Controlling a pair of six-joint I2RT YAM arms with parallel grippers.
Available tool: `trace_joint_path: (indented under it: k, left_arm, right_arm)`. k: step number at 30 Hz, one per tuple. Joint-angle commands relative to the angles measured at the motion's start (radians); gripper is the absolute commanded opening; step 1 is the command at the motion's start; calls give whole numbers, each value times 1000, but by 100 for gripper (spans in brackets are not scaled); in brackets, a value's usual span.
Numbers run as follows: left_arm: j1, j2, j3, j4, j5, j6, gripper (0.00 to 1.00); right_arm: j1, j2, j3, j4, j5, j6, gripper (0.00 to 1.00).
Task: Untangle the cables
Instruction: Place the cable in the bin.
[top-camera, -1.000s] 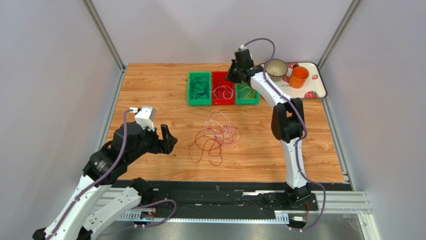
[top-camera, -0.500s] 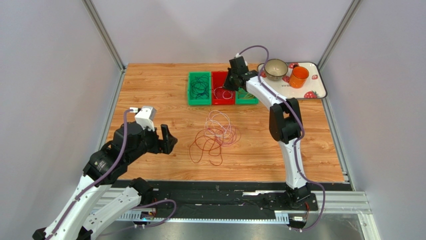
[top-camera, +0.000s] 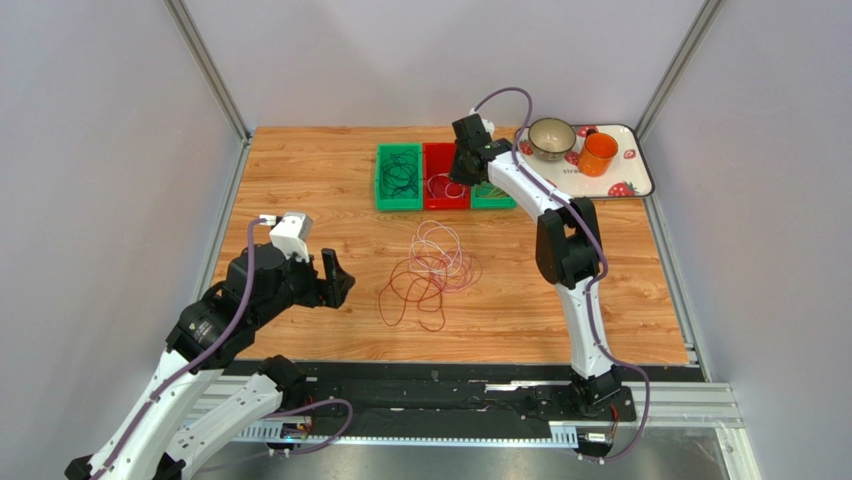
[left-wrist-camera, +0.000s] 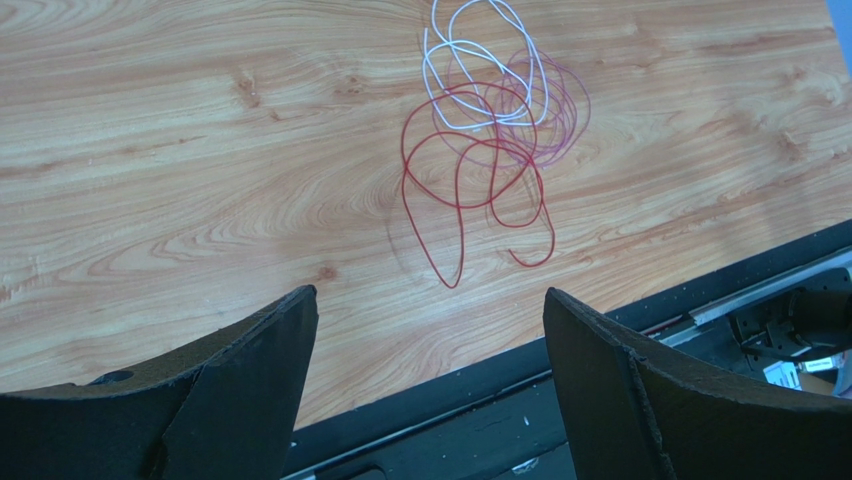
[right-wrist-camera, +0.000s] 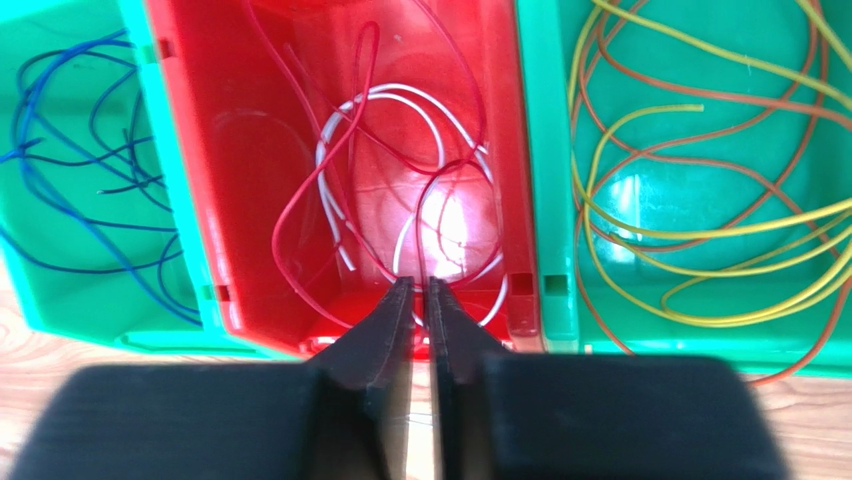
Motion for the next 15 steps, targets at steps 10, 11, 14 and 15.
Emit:
trace_joint_path:
  k: [10, 11, 14, 15]
  left_arm:
    - [0, -2, -2, 23, 0, 12, 91]
    - [1, -3, -2, 23, 1, 12, 91]
    - [0, -3, -4, 21, 3, 12, 91]
    - [1, 0, -2, 21, 3, 12, 91]
  right_arm:
    - [24, -84, 128, 26, -28, -63, 43]
    - [22, -71, 139, 26, -21, -65, 43]
    - [22, -35, 198, 24, -20, -65, 42]
    - [24, -25, 214, 26, -23, -62, 41]
